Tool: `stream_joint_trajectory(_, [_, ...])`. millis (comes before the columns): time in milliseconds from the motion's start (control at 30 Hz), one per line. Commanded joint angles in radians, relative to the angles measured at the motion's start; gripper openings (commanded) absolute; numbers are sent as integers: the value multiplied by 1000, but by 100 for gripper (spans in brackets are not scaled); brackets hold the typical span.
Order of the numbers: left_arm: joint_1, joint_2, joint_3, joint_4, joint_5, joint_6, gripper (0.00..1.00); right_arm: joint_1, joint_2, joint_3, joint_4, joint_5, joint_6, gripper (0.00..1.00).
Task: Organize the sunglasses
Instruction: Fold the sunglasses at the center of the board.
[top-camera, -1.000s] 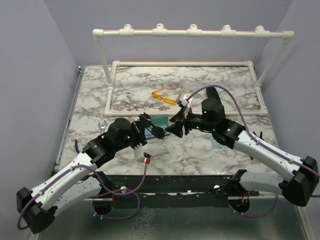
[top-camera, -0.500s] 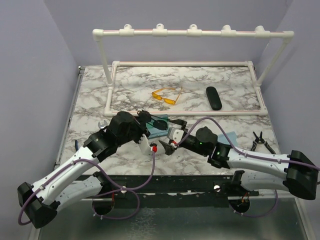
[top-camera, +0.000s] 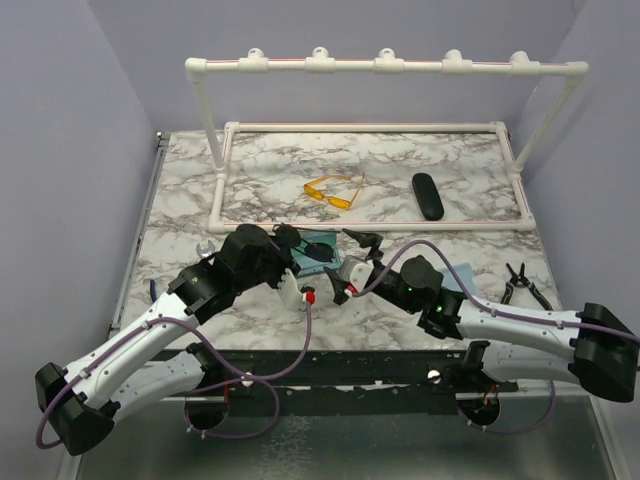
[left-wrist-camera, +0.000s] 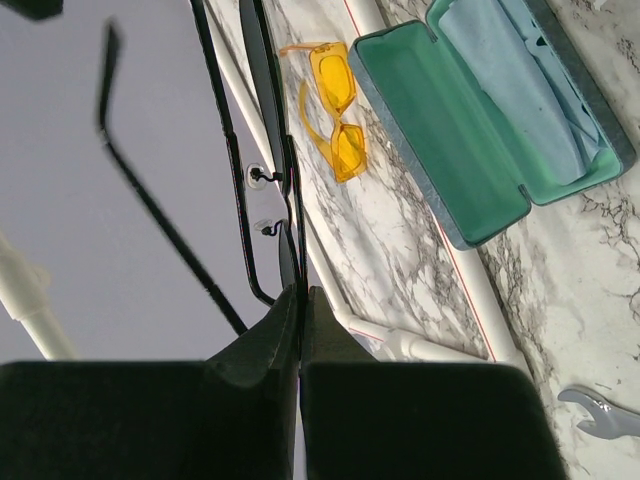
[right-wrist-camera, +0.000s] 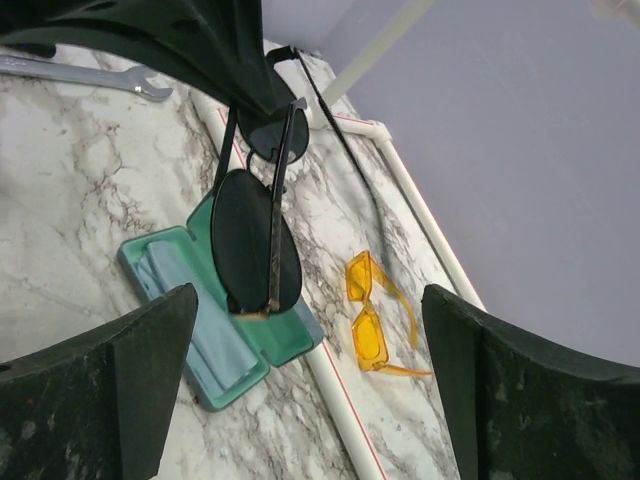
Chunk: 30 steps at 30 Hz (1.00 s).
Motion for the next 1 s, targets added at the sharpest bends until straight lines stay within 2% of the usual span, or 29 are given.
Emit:
stream_joint_trajectory(0, [-5, 8, 29, -14, -27, -27, 0, 4, -126, -68, -115, -41, 43, 96])
stream_joint_trajectory(100, [-5, 11, 30, -14, -25, -24, 0, 4, -197, -80, -186, -11, 72, 96])
stream_joint_trajectory(200, [-5, 17, 35, -15, -19, -24, 0, 4, -203, -66, -189, -11, 61, 96])
stream_joint_trajectory(433, [-5, 24, 50, -13, -21, -38, 0, 4, -18, 1, -24, -67, -3, 99])
stream_joint_trajectory(667, [-6, 9, 35, -13, -23, -22, 0, 4, 116, 82, 55, 19, 34, 98])
stream_joint_trajectory(767, [-8, 13, 37, -13, -22, -26, 0, 4, 156, 106, 54, 18, 39, 95])
stream_joint_trajectory(900, [-8, 15, 46, -13, -18, -36, 0, 4, 179, 119, 40, 18, 36, 82])
stream_joint_trajectory(967, [-8, 14, 47, -13, -17, -38, 0, 3, 182, 117, 36, 19, 25, 80])
